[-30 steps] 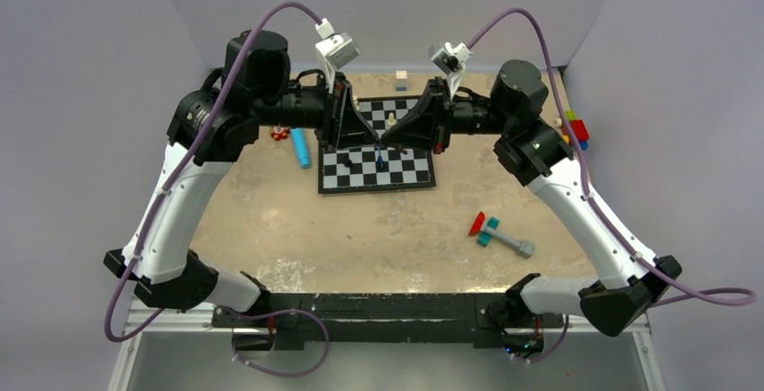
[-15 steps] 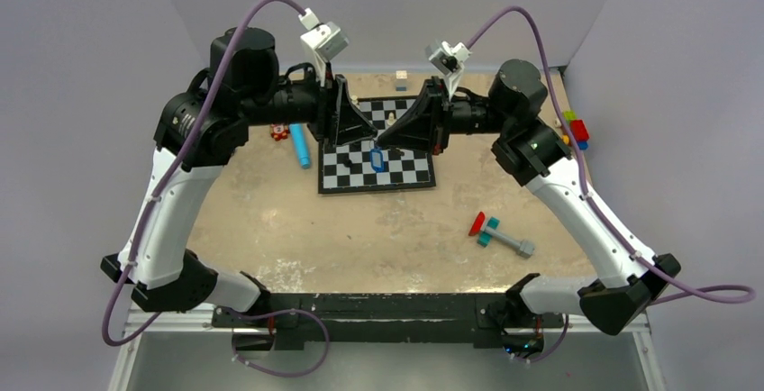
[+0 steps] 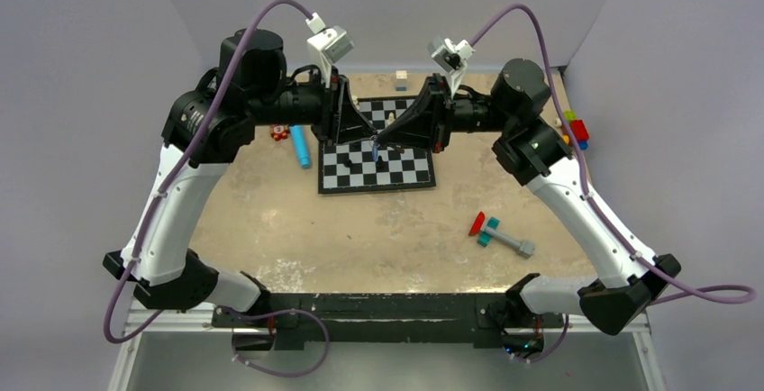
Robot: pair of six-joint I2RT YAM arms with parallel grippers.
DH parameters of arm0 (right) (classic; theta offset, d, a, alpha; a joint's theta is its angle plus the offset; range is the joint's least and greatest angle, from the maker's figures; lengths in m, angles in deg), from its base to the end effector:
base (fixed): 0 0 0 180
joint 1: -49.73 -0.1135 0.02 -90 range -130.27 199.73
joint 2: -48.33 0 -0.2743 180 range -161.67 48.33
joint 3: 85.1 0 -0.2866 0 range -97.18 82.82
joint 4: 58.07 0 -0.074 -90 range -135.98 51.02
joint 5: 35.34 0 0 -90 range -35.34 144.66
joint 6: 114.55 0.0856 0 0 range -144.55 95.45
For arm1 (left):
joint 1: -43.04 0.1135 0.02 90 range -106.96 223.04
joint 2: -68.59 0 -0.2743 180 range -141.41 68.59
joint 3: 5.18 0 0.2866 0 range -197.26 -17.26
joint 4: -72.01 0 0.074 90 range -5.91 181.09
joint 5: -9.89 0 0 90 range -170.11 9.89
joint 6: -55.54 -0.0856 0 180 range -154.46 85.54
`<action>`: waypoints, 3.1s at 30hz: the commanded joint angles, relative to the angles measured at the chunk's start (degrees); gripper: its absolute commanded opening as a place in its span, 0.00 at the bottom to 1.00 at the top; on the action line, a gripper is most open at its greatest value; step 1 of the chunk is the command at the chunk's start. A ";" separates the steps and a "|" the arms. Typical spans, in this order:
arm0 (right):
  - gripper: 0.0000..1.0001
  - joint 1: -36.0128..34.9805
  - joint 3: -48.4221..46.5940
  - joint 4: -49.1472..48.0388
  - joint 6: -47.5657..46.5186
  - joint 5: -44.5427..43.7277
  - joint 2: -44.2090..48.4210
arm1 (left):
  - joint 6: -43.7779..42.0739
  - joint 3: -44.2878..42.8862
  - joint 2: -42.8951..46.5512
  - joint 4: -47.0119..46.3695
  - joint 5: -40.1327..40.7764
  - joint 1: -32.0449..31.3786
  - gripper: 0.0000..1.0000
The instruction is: Remove the keys from the keyring
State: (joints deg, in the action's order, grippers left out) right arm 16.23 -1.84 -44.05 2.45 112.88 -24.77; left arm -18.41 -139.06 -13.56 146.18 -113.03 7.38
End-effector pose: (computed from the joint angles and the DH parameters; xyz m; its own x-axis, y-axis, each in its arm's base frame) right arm 0.2269 0.2374 0.5108 -0.3251 0.0716 -0.9430 -0.9450 -0.0627 0.3210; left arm 0.2124 -0.2097 0.5546 -0.5462 0.1063 -0.8309 0.7768 0.4355 -0.4549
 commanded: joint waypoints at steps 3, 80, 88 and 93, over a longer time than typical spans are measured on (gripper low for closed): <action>0.00 -0.22 -3.25 -3.32 0.61 0.50 0.77 | 1.35 1.41 1.33 0.26 -1.96 0.17 0.26; 0.00 -1.02 -3.51 -0.99 -0.15 1.99 -0.31 | 4.98 1.10 2.58 -5.57 -5.42 1.47 0.38; 0.00 -1.04 -3.45 -1.11 -0.29 1.55 0.01 | 6.71 1.39 2.68 -7.57 -6.20 1.47 0.24; 0.00 -1.00 -3.43 -1.47 -0.05 1.29 0.24 | 6.41 1.82 2.60 -7.02 -6.94 1.52 0.20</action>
State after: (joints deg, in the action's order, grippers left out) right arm 15.91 -3.75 -43.79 2.41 113.77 -25.55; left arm -12.57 -136.72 -11.61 141.50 -119.00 8.69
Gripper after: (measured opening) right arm 0.011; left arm 0.205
